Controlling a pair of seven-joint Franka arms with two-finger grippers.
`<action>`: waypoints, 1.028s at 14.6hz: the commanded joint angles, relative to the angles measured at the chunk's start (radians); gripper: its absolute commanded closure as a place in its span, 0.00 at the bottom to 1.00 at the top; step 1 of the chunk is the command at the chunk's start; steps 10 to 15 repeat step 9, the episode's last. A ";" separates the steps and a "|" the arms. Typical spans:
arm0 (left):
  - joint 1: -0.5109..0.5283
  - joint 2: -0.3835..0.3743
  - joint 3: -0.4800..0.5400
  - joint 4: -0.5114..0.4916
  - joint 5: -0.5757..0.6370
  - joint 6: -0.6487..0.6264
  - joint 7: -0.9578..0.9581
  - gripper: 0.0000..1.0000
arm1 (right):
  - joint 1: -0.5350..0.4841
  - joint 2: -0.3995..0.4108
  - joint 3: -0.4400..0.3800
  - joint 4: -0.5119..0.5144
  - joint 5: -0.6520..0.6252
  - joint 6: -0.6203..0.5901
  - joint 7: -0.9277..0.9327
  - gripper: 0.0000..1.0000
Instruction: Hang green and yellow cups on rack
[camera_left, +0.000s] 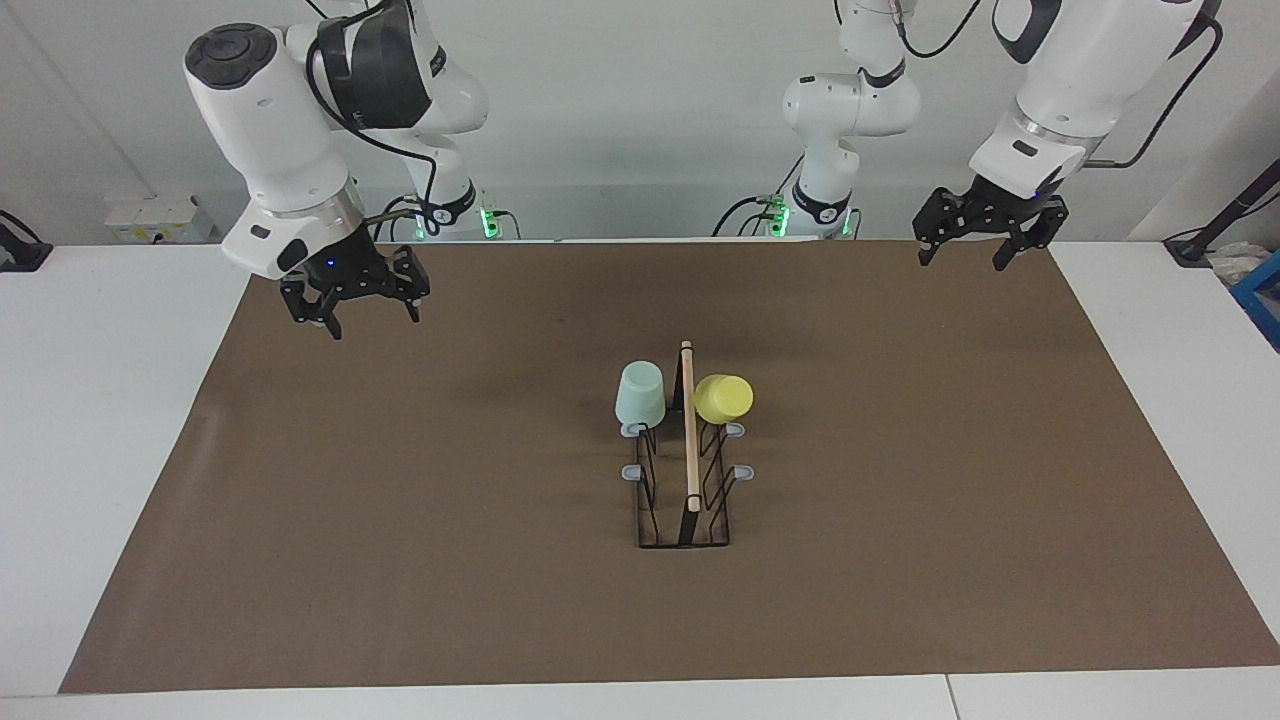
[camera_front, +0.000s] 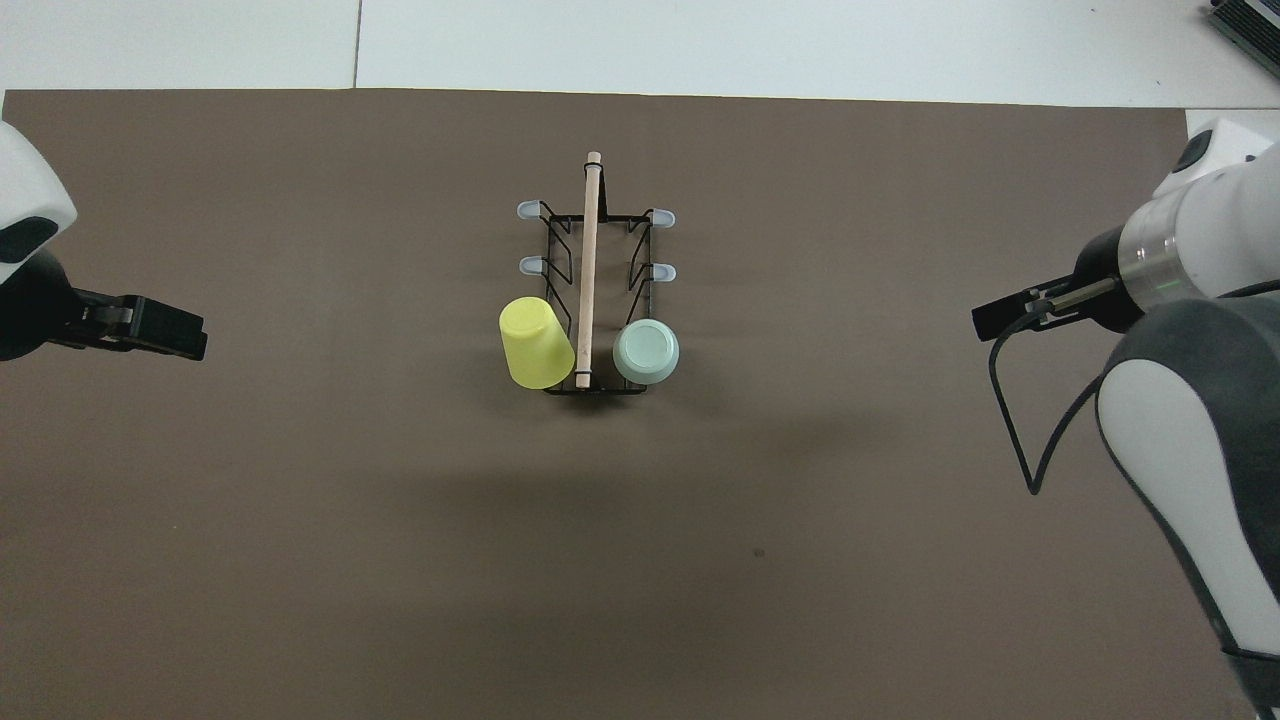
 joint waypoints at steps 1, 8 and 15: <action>0.003 -0.004 -0.008 -0.003 0.013 0.004 -0.010 0.00 | -0.005 0.011 0.008 0.022 -0.025 -0.017 0.025 0.00; 0.013 -0.006 -0.006 -0.006 0.013 -0.008 -0.009 0.00 | -0.007 0.011 0.008 0.022 -0.025 -0.015 0.025 0.00; 0.013 -0.006 -0.006 -0.006 0.013 -0.008 -0.009 0.00 | -0.008 0.011 0.008 0.020 -0.022 -0.017 0.025 0.00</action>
